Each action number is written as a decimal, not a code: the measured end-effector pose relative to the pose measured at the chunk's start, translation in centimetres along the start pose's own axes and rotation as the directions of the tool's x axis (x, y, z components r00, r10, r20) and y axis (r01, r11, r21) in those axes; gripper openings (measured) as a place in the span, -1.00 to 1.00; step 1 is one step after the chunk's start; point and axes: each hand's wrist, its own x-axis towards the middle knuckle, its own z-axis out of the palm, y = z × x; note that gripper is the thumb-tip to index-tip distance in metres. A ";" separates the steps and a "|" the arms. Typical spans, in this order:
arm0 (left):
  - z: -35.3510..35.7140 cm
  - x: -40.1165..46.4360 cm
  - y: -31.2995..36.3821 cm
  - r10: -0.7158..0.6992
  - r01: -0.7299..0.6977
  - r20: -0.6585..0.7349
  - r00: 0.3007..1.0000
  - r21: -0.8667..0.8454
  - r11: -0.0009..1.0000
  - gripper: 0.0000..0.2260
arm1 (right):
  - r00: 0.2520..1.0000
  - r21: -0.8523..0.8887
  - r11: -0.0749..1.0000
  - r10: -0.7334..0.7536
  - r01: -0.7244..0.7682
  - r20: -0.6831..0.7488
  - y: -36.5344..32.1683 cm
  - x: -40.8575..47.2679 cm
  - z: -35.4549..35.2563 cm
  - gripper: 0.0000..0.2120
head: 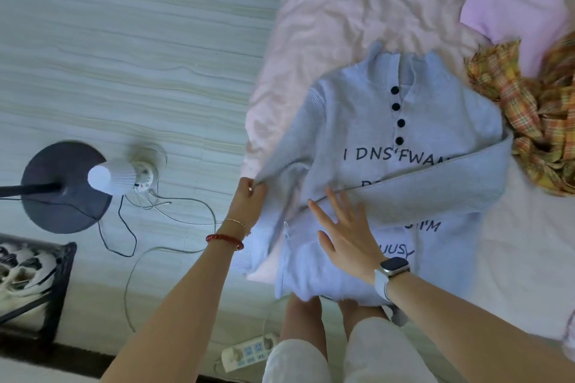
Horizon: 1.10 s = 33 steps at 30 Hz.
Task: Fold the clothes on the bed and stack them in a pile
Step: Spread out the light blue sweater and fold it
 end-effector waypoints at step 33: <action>-11.0 -1.1 -1.2 0.360 -0.347 0.143 0.922 0.718 0.603 -0.59 | 0.974 0.695 0.692 0.222 -0.192 0.048 -5.6 3.8 -2.6 -0.59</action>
